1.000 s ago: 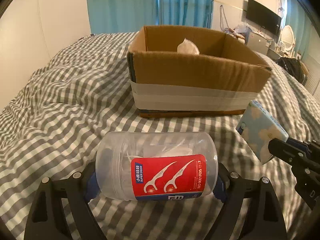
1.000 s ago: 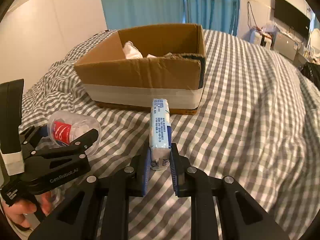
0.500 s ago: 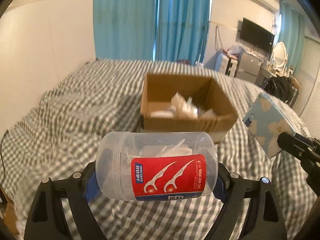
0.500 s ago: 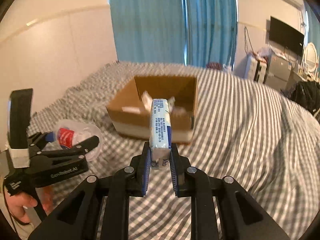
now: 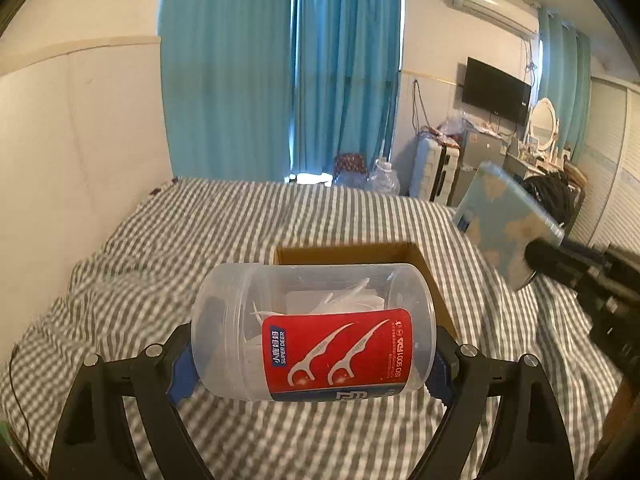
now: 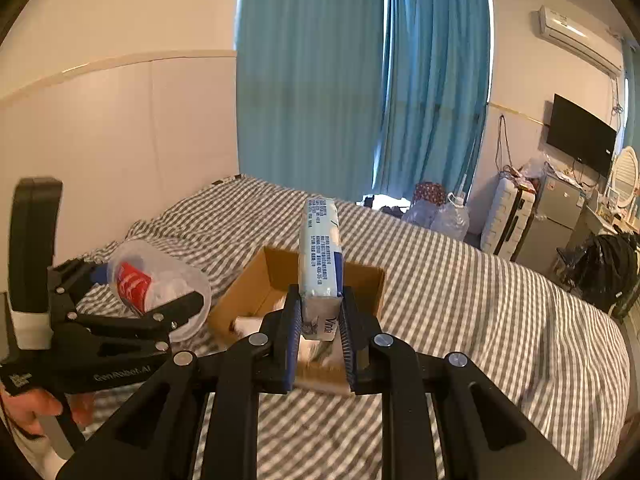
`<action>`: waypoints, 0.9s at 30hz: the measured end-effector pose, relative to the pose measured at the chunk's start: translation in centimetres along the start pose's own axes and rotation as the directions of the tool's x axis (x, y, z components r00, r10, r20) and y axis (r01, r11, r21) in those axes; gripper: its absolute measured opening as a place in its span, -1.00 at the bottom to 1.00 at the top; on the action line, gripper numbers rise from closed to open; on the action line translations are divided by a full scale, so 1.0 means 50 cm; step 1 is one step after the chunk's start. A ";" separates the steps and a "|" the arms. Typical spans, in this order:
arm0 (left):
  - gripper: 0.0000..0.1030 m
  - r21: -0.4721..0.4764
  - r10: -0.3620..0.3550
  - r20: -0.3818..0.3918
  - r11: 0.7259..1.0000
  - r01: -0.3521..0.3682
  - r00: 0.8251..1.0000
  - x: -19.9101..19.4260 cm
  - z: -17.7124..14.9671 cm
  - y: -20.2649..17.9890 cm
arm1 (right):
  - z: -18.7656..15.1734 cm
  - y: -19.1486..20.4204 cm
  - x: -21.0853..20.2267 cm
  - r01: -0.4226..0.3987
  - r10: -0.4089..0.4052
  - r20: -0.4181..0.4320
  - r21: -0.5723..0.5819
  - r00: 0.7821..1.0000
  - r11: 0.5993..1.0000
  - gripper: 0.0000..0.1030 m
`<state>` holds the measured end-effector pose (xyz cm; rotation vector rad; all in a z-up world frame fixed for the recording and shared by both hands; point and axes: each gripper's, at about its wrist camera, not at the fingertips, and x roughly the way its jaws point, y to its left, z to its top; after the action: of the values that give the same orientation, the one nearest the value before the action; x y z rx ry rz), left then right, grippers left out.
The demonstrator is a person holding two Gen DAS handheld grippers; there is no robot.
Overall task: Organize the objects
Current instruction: 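Carry the floss container and tissue pack with both tools over the box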
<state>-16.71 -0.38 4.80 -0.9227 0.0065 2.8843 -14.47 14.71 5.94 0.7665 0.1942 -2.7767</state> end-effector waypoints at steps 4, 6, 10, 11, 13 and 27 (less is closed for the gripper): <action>0.73 0.038 0.010 0.013 0.999 -0.011 1.000 0.055 0.042 -0.010 | 0.025 -0.004 0.061 -0.016 0.016 -0.005 -0.002 1.000 1.000 -0.66; 0.73 0.056 0.013 0.020 0.998 -0.014 1.000 0.082 0.052 -0.016 | 0.029 -0.012 0.102 -0.031 0.031 -0.018 0.007 0.999 0.999 -0.66; 0.73 0.069 0.023 0.004 0.997 -0.023 1.000 0.160 0.062 -0.024 | 0.024 -0.034 0.179 -0.059 0.062 -0.045 0.045 0.997 0.997 -0.66; 0.73 0.069 0.024 -0.006 0.997 -0.023 1.000 0.181 0.060 -0.025 | 0.021 -0.037 0.200 -0.060 0.062 -0.053 0.053 0.997 0.997 -0.66; 0.73 0.069 0.027 -0.039 0.997 -0.024 0.999 0.230 0.053 -0.026 | 0.013 -0.049 0.239 -0.060 0.065 -0.070 0.071 0.995 0.996 -0.66; 0.73 0.121 0.059 -0.147 0.992 -0.042 0.987 0.392 -0.023 -0.025 | -0.067 -0.101 0.464 -0.055 0.077 -0.196 0.115 0.978 0.992 -0.65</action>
<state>-31.76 2.92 -7.47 -1.1295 0.2138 2.8160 -33.49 15.39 -8.65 1.0614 0.0530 -2.6634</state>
